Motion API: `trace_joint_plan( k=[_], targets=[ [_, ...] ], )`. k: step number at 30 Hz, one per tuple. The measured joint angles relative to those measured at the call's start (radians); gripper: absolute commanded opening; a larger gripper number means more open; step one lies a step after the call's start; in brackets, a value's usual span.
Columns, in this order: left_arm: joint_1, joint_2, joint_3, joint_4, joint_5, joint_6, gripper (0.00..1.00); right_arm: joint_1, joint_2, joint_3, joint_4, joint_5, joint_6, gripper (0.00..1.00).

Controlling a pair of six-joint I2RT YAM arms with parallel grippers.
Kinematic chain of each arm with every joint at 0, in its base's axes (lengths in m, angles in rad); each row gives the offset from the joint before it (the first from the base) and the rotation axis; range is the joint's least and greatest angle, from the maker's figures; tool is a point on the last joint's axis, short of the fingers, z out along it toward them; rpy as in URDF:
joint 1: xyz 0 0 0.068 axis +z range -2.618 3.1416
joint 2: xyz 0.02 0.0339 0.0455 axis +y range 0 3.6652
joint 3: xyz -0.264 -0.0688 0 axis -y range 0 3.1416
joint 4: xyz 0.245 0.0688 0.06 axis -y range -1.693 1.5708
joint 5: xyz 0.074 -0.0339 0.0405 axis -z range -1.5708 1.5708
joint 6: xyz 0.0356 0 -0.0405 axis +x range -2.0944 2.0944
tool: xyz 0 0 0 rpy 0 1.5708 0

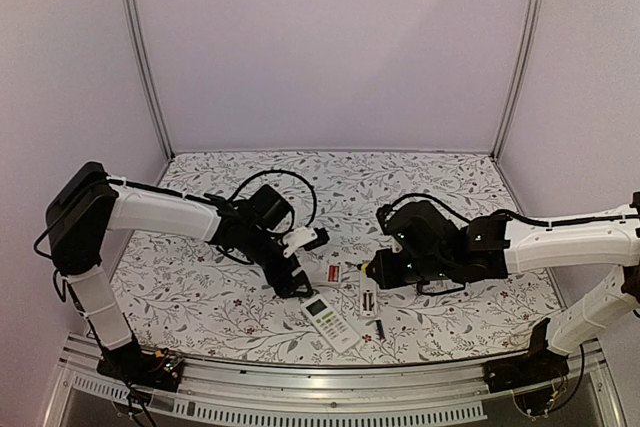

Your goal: Unload the batteries from the remote control

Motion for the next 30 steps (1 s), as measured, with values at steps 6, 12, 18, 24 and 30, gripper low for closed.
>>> trace_joint_plan(
  k=[6,12,18,24,30],
  targets=[
    [-0.026,-0.066,-0.056,-0.003,-0.058,-0.03,0.97,0.0,-0.021,-0.001,0.003,0.0,0.0,0.0],
    [-0.033,-0.092,-0.043,0.021,-0.195,-0.039,0.99,0.0,-0.027,-0.001,0.016,-0.006,-0.001,0.0],
    [-0.011,0.013,0.063,0.05,-0.217,-0.04,0.98,0.0,-0.022,-0.001,0.032,-0.021,0.0,0.0],
    [-0.008,0.087,0.096,0.025,-0.196,-0.045,0.98,0.001,-0.021,-0.001,0.033,-0.023,0.003,0.0],
    [-0.009,0.082,0.065,0.007,-0.154,-0.064,0.98,0.001,-0.021,-0.001,0.033,-0.023,0.003,0.0]
  ],
)
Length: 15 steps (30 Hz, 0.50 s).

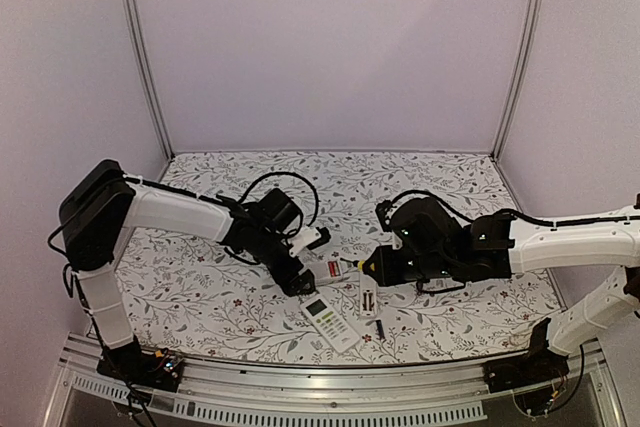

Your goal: Unload the batteries from the remote control

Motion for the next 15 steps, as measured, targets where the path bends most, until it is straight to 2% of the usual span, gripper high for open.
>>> trace_joint_plan(
  k=[9,11,15],
  targets=[
    [-0.019,-0.082,-0.101,-0.024,0.011,-0.043,0.97,0.0,0.001,0.0,0.01,-0.001,0.0,0.0],
    [-0.036,-0.084,-0.108,-0.022,-0.023,-0.055,0.95,0.0,0.002,0.0,0.014,-0.001,0.0,0.0],
    [-0.081,-0.084,-0.108,-0.02,-0.103,-0.071,0.85,0.0,0.005,0.0,0.021,-0.001,0.002,0.0]
  ],
)
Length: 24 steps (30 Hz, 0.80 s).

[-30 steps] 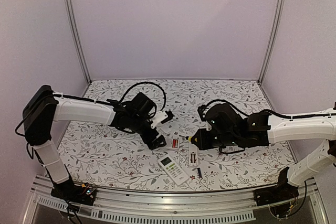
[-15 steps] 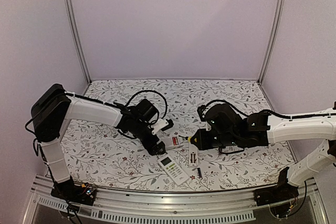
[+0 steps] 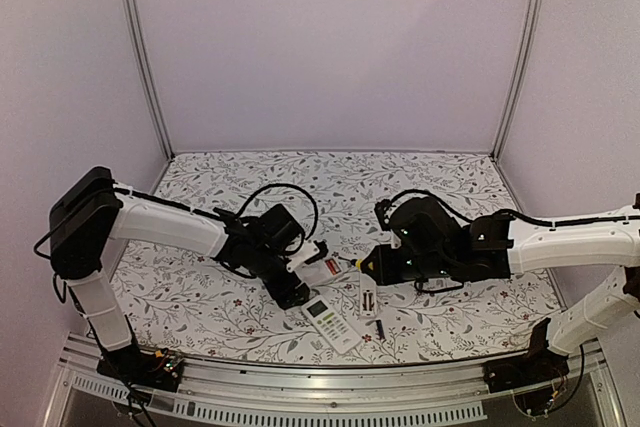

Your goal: Unload the batteries from the remote control

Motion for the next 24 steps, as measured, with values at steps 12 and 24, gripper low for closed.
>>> trace_joint_plan(
  k=[12,24],
  targets=[
    [-0.06,0.025,0.014,0.03,-0.169,0.02,0.41,0.007,0.031,0.007,-0.057,0.039,0.051,0.0],
    [-0.063,-0.031,-0.025,0.063,-0.265,0.03,0.22,-0.001,0.018,0.013,-0.095,0.043,0.017,0.0]
  ],
)
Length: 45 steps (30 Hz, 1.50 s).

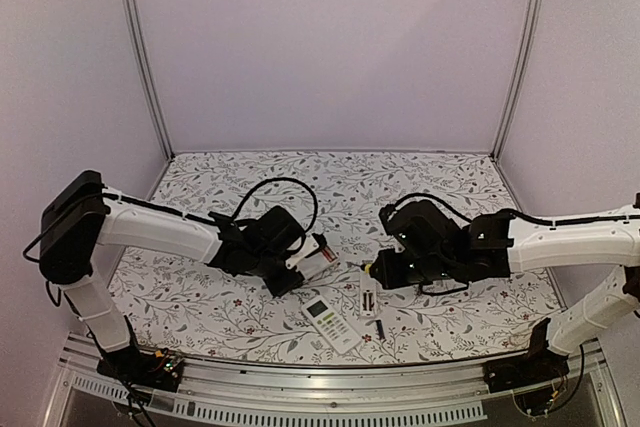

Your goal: Unload the batteries from the remote control

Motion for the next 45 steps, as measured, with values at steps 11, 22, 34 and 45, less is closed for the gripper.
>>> trace_joint_plan(
  k=[11,22,34,45],
  targets=[
    [-0.105,-0.267,-0.091,0.043,0.084,0.018,0.21,-0.04,-0.245,0.007,-0.129,-0.097,-0.206,0.0],
    [-0.245,-0.196,-0.16,0.027,0.116,0.049,0.19,-0.038,-0.309,0.01,-0.299,-0.211,-0.33,0.0],
    [-0.268,-0.159,-0.16,0.043,0.112,0.069,0.19,0.002,-0.148,0.027,-0.316,-0.256,-0.253,0.0],
    [-0.281,-0.146,-0.16,0.045,0.099,0.07,0.18,0.015,-0.012,0.116,-0.338,-0.285,-0.221,0.0]
  ],
)
